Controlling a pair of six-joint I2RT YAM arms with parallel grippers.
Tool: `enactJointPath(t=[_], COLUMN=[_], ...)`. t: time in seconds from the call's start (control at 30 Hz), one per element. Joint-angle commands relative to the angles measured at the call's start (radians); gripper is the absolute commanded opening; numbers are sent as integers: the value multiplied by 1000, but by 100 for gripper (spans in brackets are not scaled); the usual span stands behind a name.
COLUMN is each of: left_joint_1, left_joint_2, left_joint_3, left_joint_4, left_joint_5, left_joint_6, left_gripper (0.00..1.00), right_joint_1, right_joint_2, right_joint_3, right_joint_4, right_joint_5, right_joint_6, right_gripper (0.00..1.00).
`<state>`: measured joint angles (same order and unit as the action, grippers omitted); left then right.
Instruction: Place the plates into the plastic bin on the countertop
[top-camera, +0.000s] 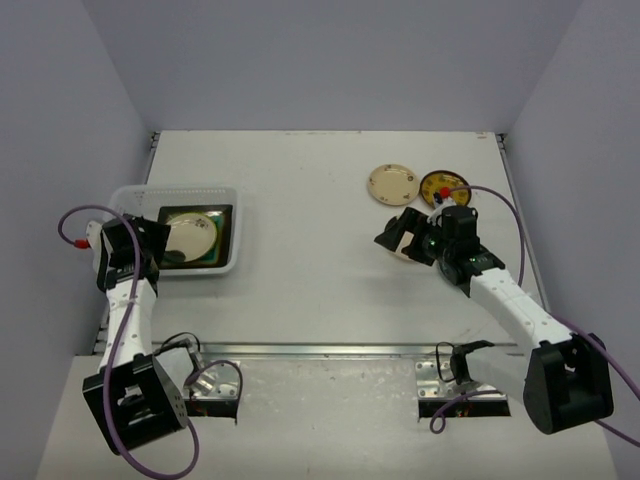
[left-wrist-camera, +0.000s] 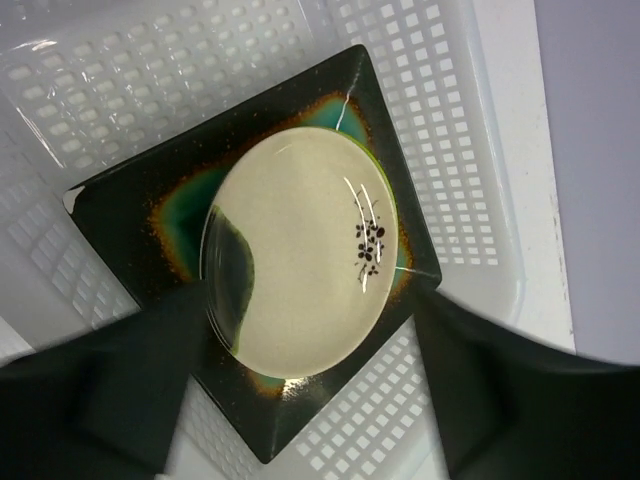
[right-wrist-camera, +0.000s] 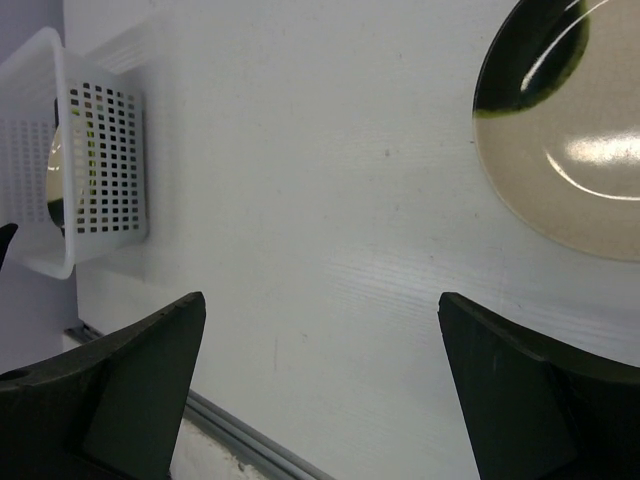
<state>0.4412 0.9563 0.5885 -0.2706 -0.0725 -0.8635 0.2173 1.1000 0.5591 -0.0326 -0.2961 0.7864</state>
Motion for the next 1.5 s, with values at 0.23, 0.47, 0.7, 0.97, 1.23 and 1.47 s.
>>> enactJointPath(t=[0.23, 0.47, 0.7, 0.97, 1.23, 1.47], left_joint_1=[-202, -710, -1002, -1104, -1112, -1114], left_joint_2=[-12, 242, 698, 1077, 1353, 1463], left_joint_3=[95, 233, 400, 568, 794, 917], left_joint_4=[101, 259, 521, 693, 658, 550], left_joint_5=[164, 203, 308, 282, 364, 367], left_joint_6=[116, 158, 104, -23, -74, -50], left_gripper=[100, 100, 100, 95, 82, 60], right_joint_1=[-6, -6, -5, -5, -6, -6], right_joint_2=[-130, -322, -550, -617, -614, -618], right_joint_3=[62, 118, 148, 156, 102, 88], right_joint_4=[-176, -380, -538, -627, -601, -573], right_joint_5=[30, 197, 373, 322, 239, 224], right_joint_6=[-90, -124, -158, -178, -165, -173], right_gripper=[99, 99, 99, 99, 99, 99])
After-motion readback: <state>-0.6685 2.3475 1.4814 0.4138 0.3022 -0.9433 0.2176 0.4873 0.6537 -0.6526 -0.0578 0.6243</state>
